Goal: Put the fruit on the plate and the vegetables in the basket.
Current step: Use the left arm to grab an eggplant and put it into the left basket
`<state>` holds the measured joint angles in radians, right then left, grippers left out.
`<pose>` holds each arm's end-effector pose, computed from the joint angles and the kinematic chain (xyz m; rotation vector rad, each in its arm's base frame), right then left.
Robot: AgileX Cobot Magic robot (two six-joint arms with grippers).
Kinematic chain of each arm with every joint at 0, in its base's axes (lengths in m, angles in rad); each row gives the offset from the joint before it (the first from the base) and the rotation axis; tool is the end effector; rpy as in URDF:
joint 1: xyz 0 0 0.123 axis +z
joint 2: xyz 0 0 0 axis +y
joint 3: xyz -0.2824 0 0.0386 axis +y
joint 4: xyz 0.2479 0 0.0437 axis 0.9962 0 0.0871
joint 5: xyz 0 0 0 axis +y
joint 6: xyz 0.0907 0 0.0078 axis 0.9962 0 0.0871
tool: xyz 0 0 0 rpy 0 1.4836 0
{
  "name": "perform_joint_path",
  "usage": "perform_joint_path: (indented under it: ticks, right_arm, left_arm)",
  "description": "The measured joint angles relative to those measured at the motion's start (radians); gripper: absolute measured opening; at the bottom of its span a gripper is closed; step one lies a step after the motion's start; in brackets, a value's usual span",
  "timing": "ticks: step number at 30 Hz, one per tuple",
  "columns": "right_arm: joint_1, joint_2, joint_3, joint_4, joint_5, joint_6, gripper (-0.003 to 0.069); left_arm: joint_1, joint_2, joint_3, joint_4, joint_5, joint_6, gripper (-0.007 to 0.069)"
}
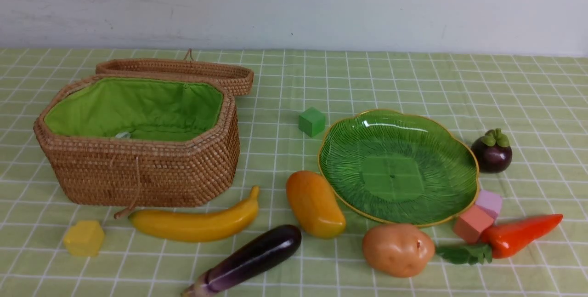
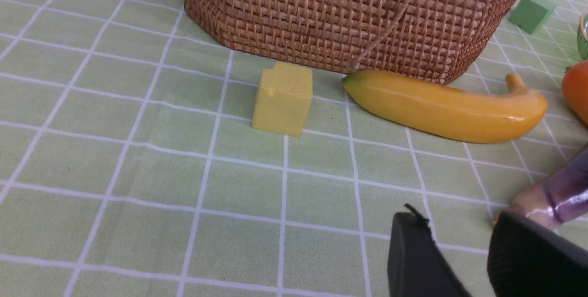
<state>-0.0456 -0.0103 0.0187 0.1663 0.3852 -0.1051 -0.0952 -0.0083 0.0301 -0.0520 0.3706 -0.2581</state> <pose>0.0524 0.0033 0.1732 0.0459 1.8717 0.0608 0.0525 -0.0067 0.1701 -0.1860 1.8768 -0.2935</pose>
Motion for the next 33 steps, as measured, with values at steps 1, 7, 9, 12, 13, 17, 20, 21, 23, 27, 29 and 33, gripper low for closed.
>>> perform_joint_path:
  ticks: [1,7,9,12,13,17,20,21,23,27,29,33]
  right_arm:
    - [0.0,0.0,0.0,0.0,0.0,0.0,0.0242]
    - [0.0,0.0,0.0,0.0,0.0,0.0,0.0242]
    - [0.0,0.0,0.0,0.0,0.0,0.0,0.0242]
    - [0.0,0.0,0.0,0.0,0.0,0.0,0.0242]
    - [0.0,0.0,0.0,0.0,0.0,0.0,0.0242]
    - [0.0,0.0,0.0,0.0,0.0,0.0,0.0242]
    - [0.0,0.0,0.0,0.0,0.0,0.0,0.0242]
    - [0.0,0.0,0.0,0.0,0.0,0.0,0.0242]
    - [0.0,0.0,0.0,0.0,0.0,0.0,0.0242]
    - [0.0,0.0,0.0,0.0,0.0,0.0,0.0242]
    - [0.0,0.0,0.0,0.0,0.0,0.0,0.0242]
    - [0.0,0.0,0.0,0.0,0.0,0.0,0.0242]
  left_arm:
    - [0.0,0.0,0.0,0.0,0.0,0.0,0.0237]
    - [0.0,0.0,0.0,0.0,0.0,0.0,0.0237]
    - [0.0,0.0,0.0,0.0,0.0,0.0,0.0237]
    - [0.0,0.0,0.0,0.0,0.0,0.0,0.0239]
    - [0.0,0.0,0.0,0.0,0.0,0.0,0.0239]
    - [0.0,0.0,0.0,0.0,0.0,0.0,0.0239]
    - [0.0,0.0,0.0,-0.013,-0.022,-0.006,0.0239]
    - [0.0,0.0,0.0,-0.04,-0.043,-0.02,0.0239]
    - [0.0,0.0,0.0,-0.127,-0.097,-0.063,0.0239]
    - [0.0,0.0,0.0,-0.325,-0.219,-0.134,0.0239]
    - [0.0,0.0,0.0,-0.404,-0.273,-0.147,0.0239]
    - [0.0,0.0,0.0,-0.525,-0.363,-0.158,0.0239]
